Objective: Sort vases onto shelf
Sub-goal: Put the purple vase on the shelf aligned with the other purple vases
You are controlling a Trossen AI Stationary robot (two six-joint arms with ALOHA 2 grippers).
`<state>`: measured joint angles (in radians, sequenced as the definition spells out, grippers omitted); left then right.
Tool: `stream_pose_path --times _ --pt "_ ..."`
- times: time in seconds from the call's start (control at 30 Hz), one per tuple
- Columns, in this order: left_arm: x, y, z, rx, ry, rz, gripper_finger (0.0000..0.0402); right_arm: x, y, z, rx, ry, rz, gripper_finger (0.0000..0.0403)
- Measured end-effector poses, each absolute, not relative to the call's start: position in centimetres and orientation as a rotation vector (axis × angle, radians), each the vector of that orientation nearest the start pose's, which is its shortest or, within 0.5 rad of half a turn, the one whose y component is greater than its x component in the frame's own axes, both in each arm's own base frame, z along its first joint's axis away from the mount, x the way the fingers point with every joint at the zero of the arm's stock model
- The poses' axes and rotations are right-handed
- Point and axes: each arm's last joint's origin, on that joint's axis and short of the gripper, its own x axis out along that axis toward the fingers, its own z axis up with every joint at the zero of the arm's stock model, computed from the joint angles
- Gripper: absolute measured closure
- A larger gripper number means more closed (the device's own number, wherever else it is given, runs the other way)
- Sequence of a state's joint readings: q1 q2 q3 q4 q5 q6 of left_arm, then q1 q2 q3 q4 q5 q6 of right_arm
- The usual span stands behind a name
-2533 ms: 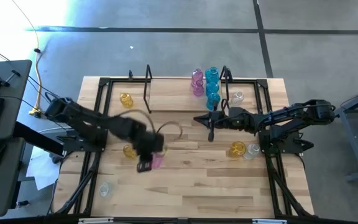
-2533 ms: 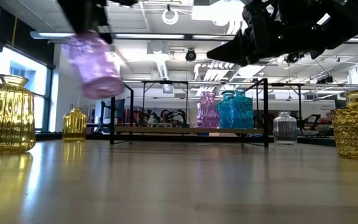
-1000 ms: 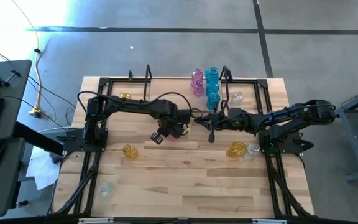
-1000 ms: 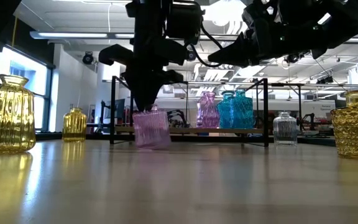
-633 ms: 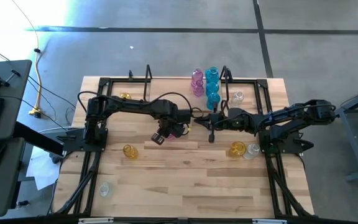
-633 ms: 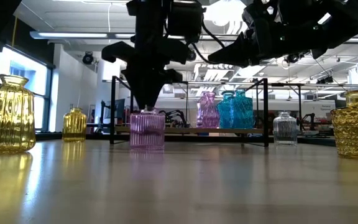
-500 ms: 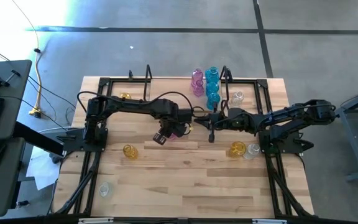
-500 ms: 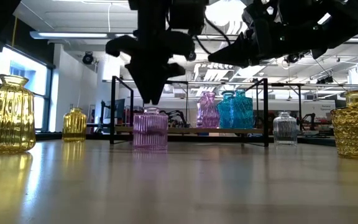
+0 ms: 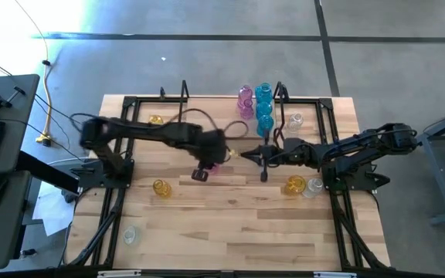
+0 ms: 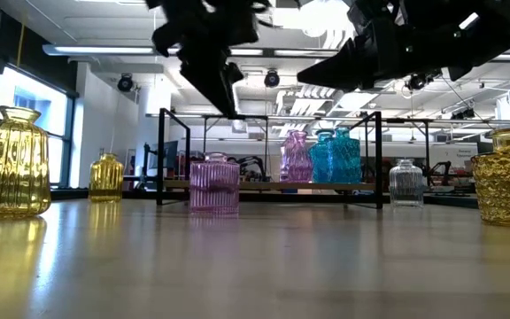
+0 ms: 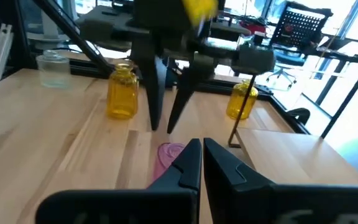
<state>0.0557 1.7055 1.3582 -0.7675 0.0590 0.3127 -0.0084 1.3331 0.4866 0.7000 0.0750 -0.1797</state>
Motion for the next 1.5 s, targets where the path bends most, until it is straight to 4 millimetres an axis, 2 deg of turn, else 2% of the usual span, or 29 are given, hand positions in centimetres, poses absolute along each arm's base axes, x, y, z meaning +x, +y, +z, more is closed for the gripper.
stream_pose_path --times 0.17,0.3,0.43,0.63,0.8,0.93,1.17,1.33,1.5 --pt "31.6 1.6 24.6 0.089 0.799 -0.078 0.0363 26.2 -0.4 20.5 -0.109 0.130 -0.083 0.0402" --pt "29.1 1.5 23.0 0.011 0.559 -0.031 0.0373 27.4 -0.1 21.0 -0.064 0.111 -0.093 0.0378" --pt "27.0 1.7 21.3 -0.036 0.339 -0.001 0.0383 29.7 0.9 20.5 -0.059 0.145 -0.059 0.0321" --pt "24.2 2.4 19.2 -0.050 0.134 0.053 0.0393 32.6 1.4 19.7 -0.021 0.223 -0.092 0.0214" --pt "22.2 3.5 17.9 -0.054 0.025 0.122 0.0394 35.3 1.4 19.0 0.015 0.285 -0.109 0.0144" --pt "21.1 4.2 17.2 -0.051 -0.002 0.160 0.0394 37.1 1.4 18.2 0.008 0.352 -0.113 0.0117" --pt "20.6 4.9 16.8 -0.043 0.007 0.199 0.0394 39.0 0.2 15.8 -0.009 0.442 -0.144 0.0112" --pt "20.6 4.9 16.8 -0.018 0.010 0.201 0.0394 39.1 -1.0 14.7 0.032 0.470 -0.162 0.0112" --pt "20.6 5.0 16.7 -0.017 0.014 0.204 0.0394 39.3 -1.2 14.5 0.056 0.455 -0.115 0.0117"
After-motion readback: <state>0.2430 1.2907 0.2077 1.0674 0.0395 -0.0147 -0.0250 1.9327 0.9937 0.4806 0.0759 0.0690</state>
